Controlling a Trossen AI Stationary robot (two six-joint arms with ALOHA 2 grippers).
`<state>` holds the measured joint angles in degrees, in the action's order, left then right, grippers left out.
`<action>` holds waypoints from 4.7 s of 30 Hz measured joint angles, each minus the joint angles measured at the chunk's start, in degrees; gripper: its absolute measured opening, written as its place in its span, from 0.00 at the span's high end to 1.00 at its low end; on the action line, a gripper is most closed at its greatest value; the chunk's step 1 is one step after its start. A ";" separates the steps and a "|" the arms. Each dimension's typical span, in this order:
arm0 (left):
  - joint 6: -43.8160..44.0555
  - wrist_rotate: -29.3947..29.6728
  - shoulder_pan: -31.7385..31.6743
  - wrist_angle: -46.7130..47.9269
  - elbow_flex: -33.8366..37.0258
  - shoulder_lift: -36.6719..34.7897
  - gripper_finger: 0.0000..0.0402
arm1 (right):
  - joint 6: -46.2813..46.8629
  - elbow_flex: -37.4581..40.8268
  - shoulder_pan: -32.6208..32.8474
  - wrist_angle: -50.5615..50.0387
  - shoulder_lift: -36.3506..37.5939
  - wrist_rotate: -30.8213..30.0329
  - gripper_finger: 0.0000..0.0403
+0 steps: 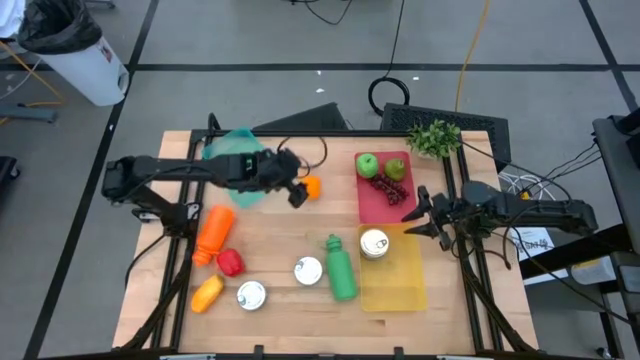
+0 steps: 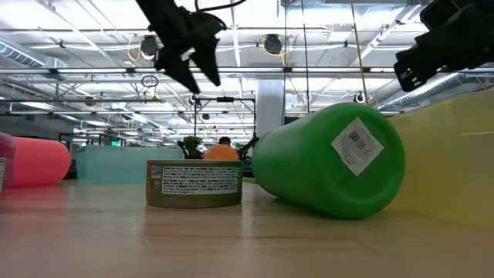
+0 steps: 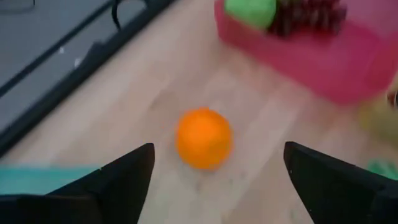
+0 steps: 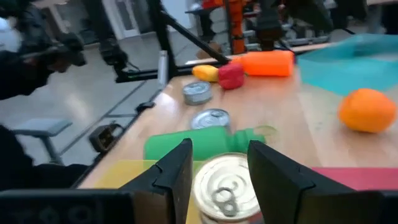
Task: Pick & Place Food Item
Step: Put the orange into the pink bin
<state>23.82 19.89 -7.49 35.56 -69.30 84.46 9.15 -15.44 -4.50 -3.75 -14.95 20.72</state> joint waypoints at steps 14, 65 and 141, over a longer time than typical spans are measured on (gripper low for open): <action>-10.97 -16.30 -6.53 -16.23 -0.06 15.34 0.07 | -0.42 0.00 -0.01 0.45 -1.87 -2.69 0.65; -9.16 -21.27 10.87 -3.73 -3.52 18.64 0.07 | -0.43 0.01 -0.01 0.48 -2.18 -2.68 0.65; -18.92 -21.46 0.21 -18.91 -25.98 36.68 0.43 | -0.39 0.02 0.01 2.89 -4.37 -2.90 0.65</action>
<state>4.90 -1.56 -7.29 16.65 -95.29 121.14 8.76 -15.42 -4.49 -0.86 -19.32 17.82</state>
